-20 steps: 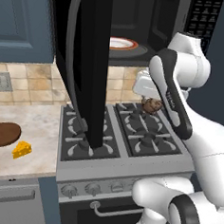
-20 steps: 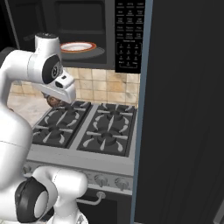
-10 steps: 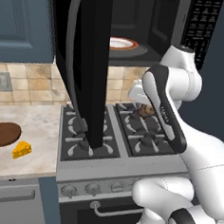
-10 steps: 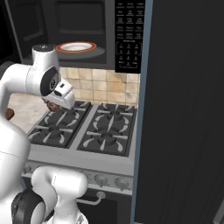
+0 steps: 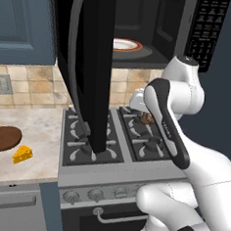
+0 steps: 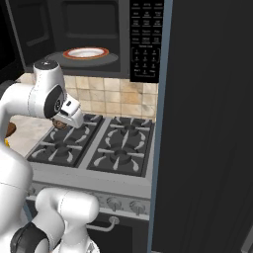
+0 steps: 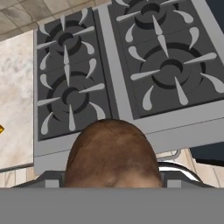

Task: Retrieve the reheated potato from the microwave, then place the potato, cheese, and condiment on the cutting board.

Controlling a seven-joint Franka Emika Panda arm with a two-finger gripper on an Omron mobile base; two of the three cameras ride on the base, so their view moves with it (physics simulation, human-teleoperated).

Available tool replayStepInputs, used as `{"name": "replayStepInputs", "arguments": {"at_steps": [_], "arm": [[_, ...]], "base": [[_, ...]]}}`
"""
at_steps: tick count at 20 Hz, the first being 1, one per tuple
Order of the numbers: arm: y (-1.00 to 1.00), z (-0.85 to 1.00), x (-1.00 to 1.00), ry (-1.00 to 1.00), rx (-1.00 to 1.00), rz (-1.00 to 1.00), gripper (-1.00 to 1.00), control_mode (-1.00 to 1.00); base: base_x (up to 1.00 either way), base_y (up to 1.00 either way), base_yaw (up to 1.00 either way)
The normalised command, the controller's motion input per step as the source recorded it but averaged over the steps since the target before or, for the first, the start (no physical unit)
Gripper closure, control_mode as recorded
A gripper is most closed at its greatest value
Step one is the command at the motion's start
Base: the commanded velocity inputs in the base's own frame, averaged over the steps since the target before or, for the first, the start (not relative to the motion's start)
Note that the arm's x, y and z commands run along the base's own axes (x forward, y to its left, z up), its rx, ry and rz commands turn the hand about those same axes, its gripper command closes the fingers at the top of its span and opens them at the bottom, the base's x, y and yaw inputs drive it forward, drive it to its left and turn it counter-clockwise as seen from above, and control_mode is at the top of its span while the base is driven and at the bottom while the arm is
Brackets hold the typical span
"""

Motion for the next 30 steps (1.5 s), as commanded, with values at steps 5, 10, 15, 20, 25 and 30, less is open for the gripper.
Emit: {"name": "replayStepInputs", "arguments": {"at_steps": [5,10,15,20,25,30], "arm": [[0.0,0.0,0.0,0.0,0.0,0.0,1.0,-1.0],[0.0,0.0,0.0,0.0,0.0,0.0,1.0,-1.0],[0.0,0.0,0.0,0.0,0.0,0.0,1.0,-1.0],[0.0,0.0,0.0,0.0,0.0,0.0,1.0,-1.0],[0.0,0.0,0.0,0.0,0.0,0.0,1.0,1.0],[0.0,0.0,0.0,0.0,0.0,0.0,1.0,1.0]], "base": [[0.0,0.0,0.0],[0.0,0.0,0.0],[0.0,0.0,0.0],[0.0,0.0,0.0],[0.0,0.0,0.0],[0.0,0.0,0.0]]}}
